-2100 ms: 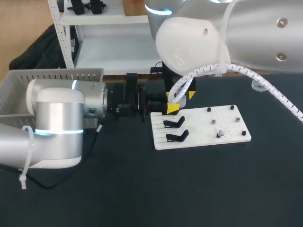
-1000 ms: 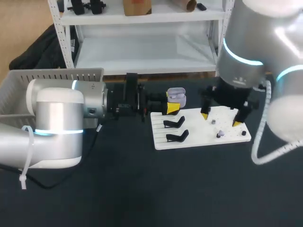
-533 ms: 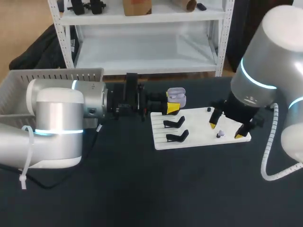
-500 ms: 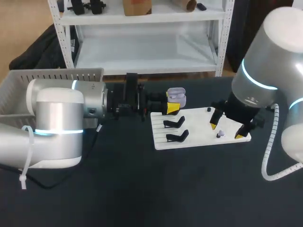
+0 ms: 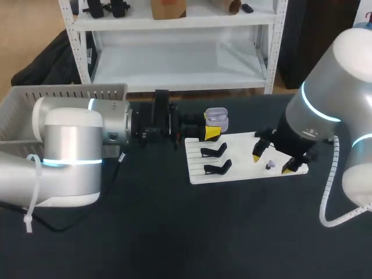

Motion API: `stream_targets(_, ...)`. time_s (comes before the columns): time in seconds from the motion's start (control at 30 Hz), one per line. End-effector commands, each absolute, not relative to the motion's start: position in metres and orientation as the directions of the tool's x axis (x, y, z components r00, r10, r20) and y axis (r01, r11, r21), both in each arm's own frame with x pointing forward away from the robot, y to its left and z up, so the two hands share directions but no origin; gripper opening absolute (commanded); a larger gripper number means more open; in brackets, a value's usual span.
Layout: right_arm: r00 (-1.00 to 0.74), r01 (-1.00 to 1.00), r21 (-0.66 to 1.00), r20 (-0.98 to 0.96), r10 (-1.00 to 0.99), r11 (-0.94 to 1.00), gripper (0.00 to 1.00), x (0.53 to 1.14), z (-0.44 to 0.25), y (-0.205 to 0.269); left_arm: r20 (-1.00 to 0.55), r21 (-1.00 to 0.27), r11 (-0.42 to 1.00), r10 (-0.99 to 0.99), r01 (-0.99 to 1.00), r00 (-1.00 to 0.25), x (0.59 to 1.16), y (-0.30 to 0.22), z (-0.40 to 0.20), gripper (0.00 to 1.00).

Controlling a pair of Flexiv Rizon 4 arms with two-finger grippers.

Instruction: Pick up each earbud case from the left stands, insert the matching earbuds, close the lid, and place the case in the box.

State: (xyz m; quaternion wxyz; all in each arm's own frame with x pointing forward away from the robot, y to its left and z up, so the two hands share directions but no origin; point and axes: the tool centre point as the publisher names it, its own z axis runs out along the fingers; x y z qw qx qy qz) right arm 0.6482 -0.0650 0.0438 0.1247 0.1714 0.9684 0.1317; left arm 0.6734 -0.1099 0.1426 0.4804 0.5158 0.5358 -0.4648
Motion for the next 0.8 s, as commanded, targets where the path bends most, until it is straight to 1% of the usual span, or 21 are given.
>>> stream_targets(0.03, -0.911, 0.296, 0.309, -0.192, 0.365, 0.904, 0.75, 0.654, 0.033, -0.064, -0.995, -0.001, 0.04, 0.104, 0.999, -0.005, 0.673, -0.11, 0.142, 0.0)
stream_targets(0.1, -0.91, 0.299, 0.312, -0.191, 0.367, 0.902, 0.74, 0.655, 0.031, -0.064, -0.995, -0.001, 0.04, 0.104, 0.999, -0.005, 0.673, -0.11, 0.142, 0.0)
stream_targets(0.13, -0.91, 0.299, 0.312, -0.191, 0.368, 0.902, 0.71, 0.655, 0.031, -0.064, -0.995, -0.001, 0.04, 0.104, 0.999, -0.005, 0.673, -0.11, 0.142, 0.0)
stream_targets(0.17, -0.909, 0.302, 0.314, -0.189, 0.371, 0.9, 0.72, 0.656, 0.031, -0.065, -0.995, -0.001, 0.04, 0.104, 0.999, -0.005, 0.673, -0.11, 0.142, 0.0)
stream_targets(0.2, -0.909, 0.302, 0.316, -0.188, 0.372, 0.899, 0.69, 0.657, 0.031, -0.066, -0.995, -0.001, 0.04, 0.104, 0.999, -0.005, 0.673, -0.11, 0.142, 0.0)
stream_targets(0.3, -0.91, 0.303, 0.318, -0.183, 0.371, 0.899, 0.65, 0.661, 0.03, -0.068, -0.995, -0.001, 0.04, 0.104, 0.999, -0.005, 0.673, -0.11, 0.142, 0.0)
stream_targets(0.33, -0.911, 0.302, 0.317, -0.182, 0.37, 0.899, 0.58, 0.662, 0.03, -0.069, -0.995, -0.001, 0.04, 0.104, 0.999, -0.005, 0.673, -0.11, 0.142, 0.0)
stream_targets(0.4, -0.912, 0.3, 0.317, -0.181, 0.368, 0.899, 0.57, 0.664, 0.03, -0.071, -0.995, -0.001, 0.04, 0.104, 0.999, -0.005, 0.673, -0.11, 0.142, 0.0)
stream_targets(0.5, -0.912, 0.302, 0.315, -0.18, 0.368, 0.9, 0.59, 0.665, 0.03, -0.073, -0.995, -0.001, 0.04, 0.104, 0.999, -0.005, 0.673, -0.11, 0.142, 0.0)
stream_targets(0.67, -0.916, 0.3, 0.316, -0.169, 0.365, 0.9, 0.49, 0.664, 0.03, -0.076, -0.995, -0.001, 0.04, 0.104, 0.999, -0.005, 0.673, -0.11, 0.142, 0.0)
stream_targets(0.7, -0.92, 0.291, 0.316, -0.166, 0.355, 0.903, 0.47, 0.663, 0.029, -0.076, -0.995, -0.001, 0.04, 0.104, 0.999, -0.005, 0.673, -0.11, 0.142, 0.0)
stream_targets(0.8, -0.931, 0.266, 0.314, -0.161, 0.328, 0.911, 0.48, 0.661, 0.029, -0.074, -0.995, -0.001, 0.04, 0.104, 0.999, -0.005, 0.673, -0.11, 0.142, 0.0)
